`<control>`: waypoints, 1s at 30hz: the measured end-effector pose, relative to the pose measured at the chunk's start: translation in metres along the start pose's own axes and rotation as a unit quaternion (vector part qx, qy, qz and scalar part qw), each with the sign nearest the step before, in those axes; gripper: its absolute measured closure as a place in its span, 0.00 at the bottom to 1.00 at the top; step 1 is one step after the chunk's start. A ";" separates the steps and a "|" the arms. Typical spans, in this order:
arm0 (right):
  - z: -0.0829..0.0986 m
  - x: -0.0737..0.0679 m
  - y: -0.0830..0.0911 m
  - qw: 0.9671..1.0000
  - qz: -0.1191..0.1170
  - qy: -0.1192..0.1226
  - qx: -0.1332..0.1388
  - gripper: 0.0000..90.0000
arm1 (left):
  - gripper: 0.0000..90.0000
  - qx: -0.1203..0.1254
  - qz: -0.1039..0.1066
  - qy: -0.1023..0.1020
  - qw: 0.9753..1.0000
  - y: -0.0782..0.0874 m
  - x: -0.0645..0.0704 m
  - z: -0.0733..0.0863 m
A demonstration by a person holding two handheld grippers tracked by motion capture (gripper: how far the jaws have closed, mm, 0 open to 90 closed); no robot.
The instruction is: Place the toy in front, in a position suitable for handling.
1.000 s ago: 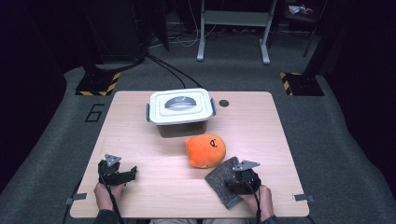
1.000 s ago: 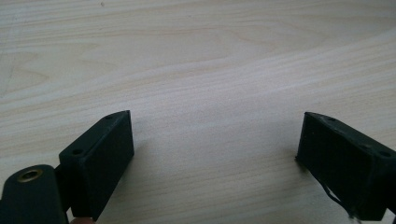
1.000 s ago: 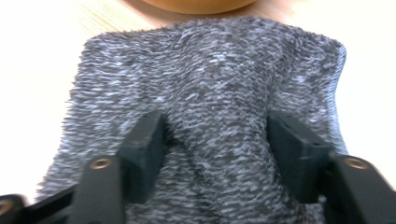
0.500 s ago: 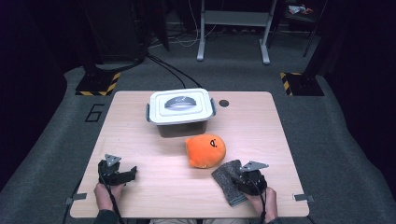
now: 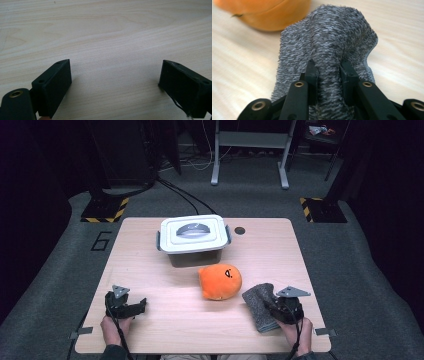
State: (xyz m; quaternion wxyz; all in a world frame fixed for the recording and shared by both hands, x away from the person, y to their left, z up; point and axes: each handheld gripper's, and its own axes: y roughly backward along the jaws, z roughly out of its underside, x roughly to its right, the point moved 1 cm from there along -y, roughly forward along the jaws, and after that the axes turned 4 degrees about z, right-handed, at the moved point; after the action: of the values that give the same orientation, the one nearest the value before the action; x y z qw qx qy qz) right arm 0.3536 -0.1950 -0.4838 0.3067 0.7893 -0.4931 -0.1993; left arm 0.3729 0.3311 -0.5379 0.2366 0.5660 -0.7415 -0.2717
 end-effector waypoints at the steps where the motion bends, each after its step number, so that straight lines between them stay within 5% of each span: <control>1: -0.002 0.005 0.002 1.000 0.007 -0.005 0.000 0.80 | 0.11 0.000 0.000 0.000 1.000 0.000 0.000 0.000; 8: -0.015 0.036 0.001 0.999 0.040 -0.031 0.010 0.80 | 0.11 0.000 0.000 0.000 1.000 0.000 0.000 0.000; 16: -0.026 0.068 -0.020 0.995 0.069 -0.069 -0.009 0.79 | 0.11 0.000 0.000 0.000 1.000 0.000 0.000 0.000; 30: -0.032 0.089 -0.053 0.986 0.112 -0.118 -0.038 0.74 | 0.11 0.000 0.000 0.000 1.000 0.000 0.000 0.000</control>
State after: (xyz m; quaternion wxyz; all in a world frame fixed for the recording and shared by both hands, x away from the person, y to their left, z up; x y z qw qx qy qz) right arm 0.4467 -0.2486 -0.4976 0.2967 0.6876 -0.6035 -0.2737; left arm 0.3728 0.3310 -0.5379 0.2368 0.5661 -0.7415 -0.2715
